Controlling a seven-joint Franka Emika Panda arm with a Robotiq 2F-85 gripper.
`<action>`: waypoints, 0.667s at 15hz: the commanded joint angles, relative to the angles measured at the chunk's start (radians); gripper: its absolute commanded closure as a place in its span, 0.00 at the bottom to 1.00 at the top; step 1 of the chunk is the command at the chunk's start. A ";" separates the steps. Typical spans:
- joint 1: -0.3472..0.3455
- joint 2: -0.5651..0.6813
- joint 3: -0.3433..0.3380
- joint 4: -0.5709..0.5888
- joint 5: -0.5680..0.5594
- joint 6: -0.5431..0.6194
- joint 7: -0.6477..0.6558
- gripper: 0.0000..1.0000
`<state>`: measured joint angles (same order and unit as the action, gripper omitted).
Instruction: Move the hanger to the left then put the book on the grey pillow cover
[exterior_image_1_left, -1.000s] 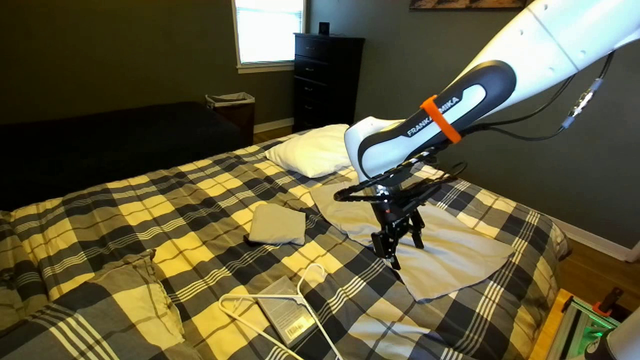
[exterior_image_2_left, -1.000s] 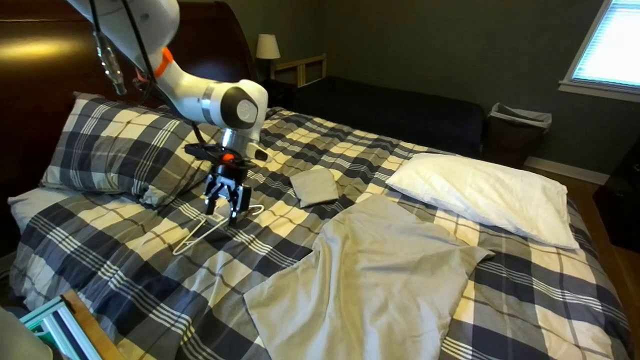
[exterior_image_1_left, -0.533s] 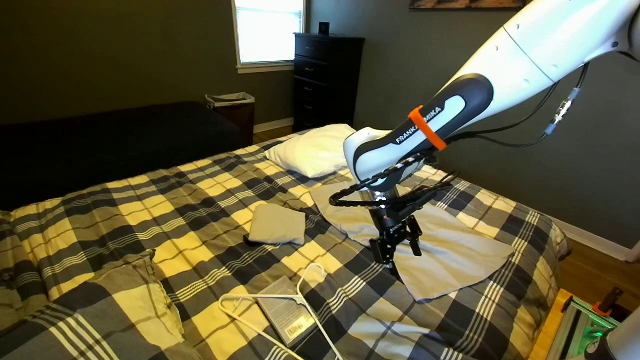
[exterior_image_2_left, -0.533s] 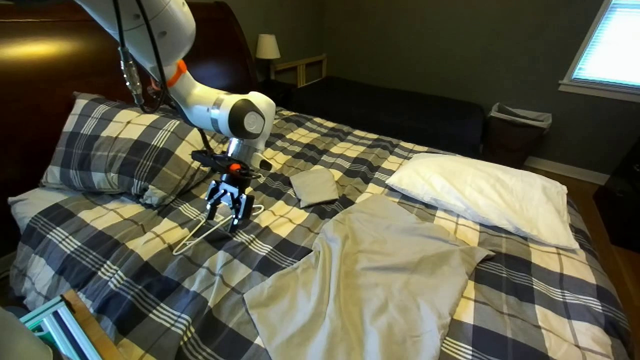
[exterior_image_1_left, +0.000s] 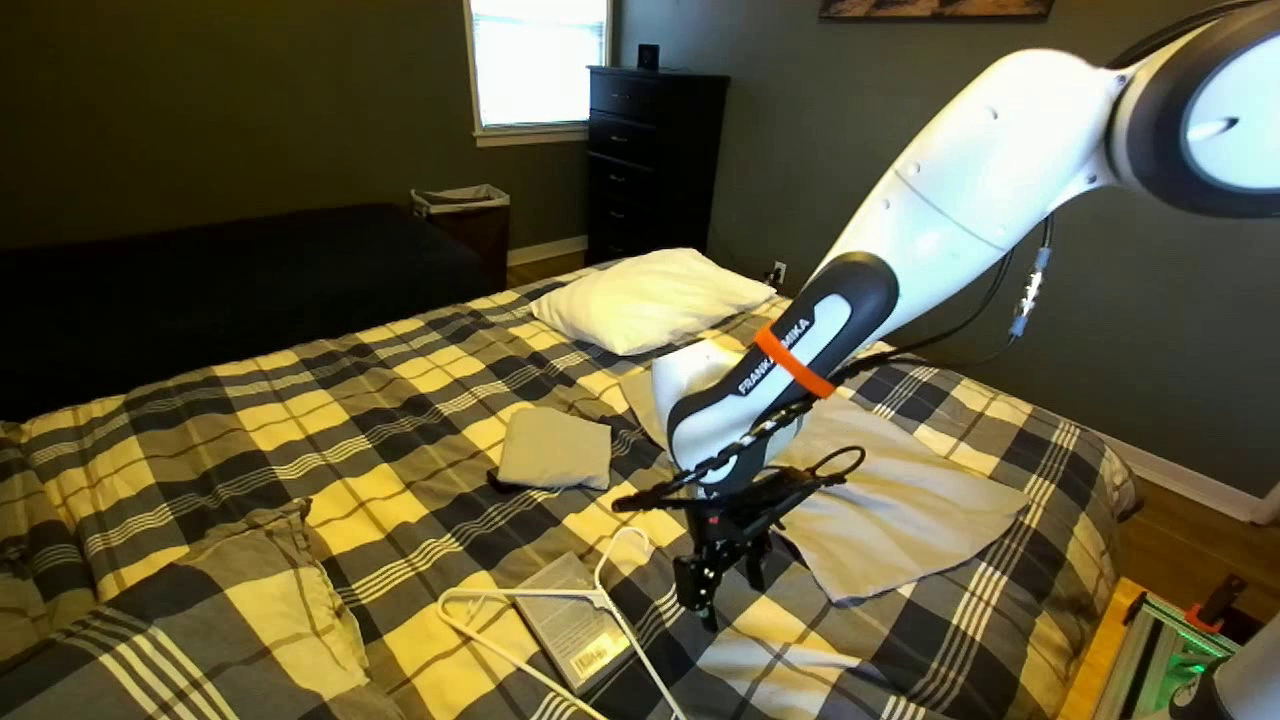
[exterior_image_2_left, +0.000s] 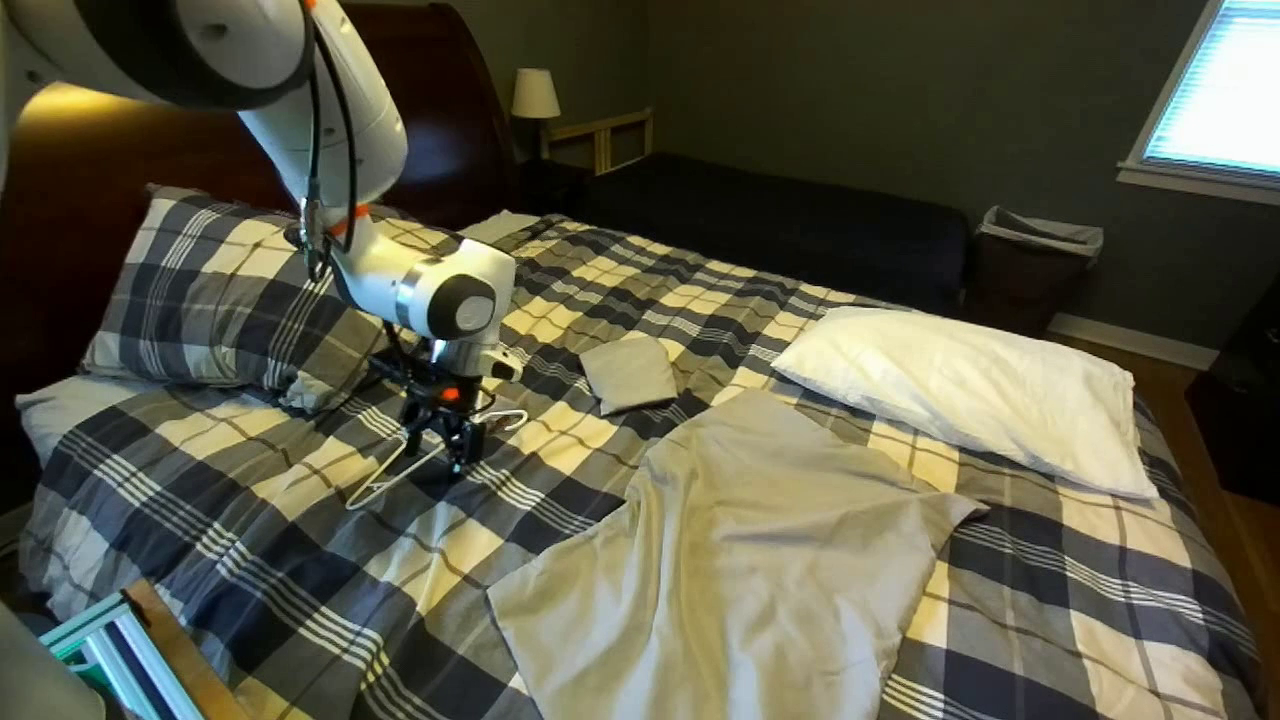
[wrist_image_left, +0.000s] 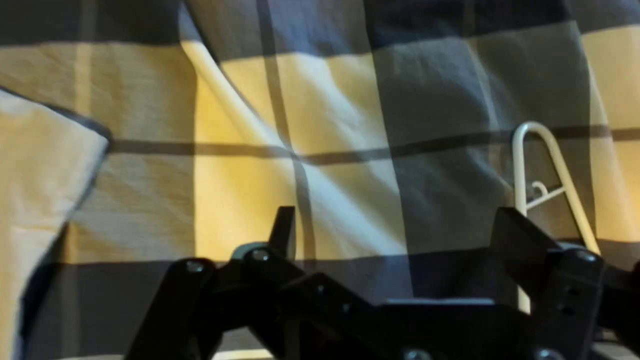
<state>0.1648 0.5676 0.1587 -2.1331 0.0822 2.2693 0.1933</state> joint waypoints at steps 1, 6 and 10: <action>0.069 0.095 -0.021 0.045 -0.048 0.194 -0.011 0.00; 0.069 0.095 -0.010 0.052 -0.029 0.176 -0.028 0.00; 0.062 0.105 0.001 0.044 -0.010 0.329 -0.040 0.00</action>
<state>0.2270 0.6621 0.1570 -2.0801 0.0580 2.5044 0.1686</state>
